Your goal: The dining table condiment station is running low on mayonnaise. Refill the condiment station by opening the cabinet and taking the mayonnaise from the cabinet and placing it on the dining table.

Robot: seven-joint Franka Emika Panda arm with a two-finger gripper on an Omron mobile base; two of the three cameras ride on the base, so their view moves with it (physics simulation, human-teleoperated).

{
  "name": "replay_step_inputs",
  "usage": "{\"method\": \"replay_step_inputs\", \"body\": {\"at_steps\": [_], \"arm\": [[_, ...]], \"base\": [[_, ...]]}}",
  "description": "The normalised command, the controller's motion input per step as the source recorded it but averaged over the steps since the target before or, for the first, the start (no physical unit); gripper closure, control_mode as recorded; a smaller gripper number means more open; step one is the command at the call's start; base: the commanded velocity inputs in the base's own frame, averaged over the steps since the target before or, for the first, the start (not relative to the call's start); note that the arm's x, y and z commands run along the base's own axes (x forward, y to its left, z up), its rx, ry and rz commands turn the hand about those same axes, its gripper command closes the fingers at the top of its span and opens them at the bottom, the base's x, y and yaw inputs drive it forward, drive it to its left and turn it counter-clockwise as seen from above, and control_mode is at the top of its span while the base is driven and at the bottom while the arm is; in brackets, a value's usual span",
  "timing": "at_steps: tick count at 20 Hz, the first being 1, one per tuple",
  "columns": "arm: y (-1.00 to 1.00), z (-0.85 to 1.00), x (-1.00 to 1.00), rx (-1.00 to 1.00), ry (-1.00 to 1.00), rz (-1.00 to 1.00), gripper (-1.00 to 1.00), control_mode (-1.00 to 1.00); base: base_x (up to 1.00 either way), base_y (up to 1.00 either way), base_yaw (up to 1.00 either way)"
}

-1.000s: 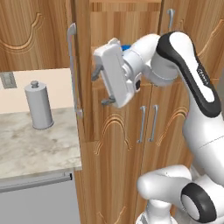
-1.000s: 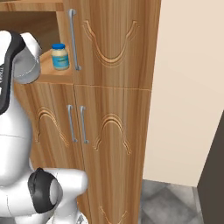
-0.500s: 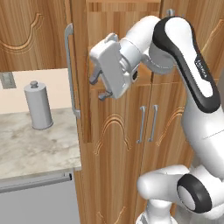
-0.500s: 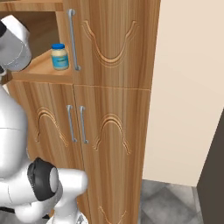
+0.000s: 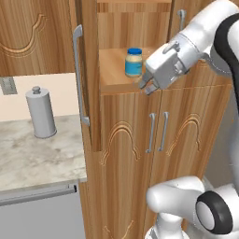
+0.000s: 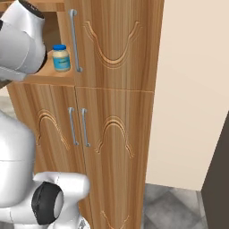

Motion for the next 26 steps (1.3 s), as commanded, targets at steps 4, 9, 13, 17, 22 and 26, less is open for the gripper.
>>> {"method": "replay_step_inputs", "body": {"at_steps": [4, 9, 13, 17, 22, 26], "arm": [[-0.48, 0.00, 0.18, -0.04, -0.41, -0.14, -1.00, -1.00], [-0.09, 0.00, 0.44, -0.01, -0.27, -0.21, -1.00, -1.00], [0.00, 0.00, 0.57, -0.12, -0.24, -0.21, -1.00, -1.00], [-0.04, 0.00, 0.71, -0.13, -0.12, -0.25, -1.00, -1.00], [-0.40, -0.14, 0.71, -0.13, 0.00, -0.33, -1.00, -1.00], [-0.31, -0.21, 0.50, -0.09, -0.03, -0.37, -1.00, -1.00]], "base": [[0.00, 0.00, 0.00], [0.00, 0.00, 0.00], [0.00, 0.00, 0.00], [0.00, 0.00, 0.00], [0.00, 0.00, 0.00], [0.00, 0.00, 0.00]]}}
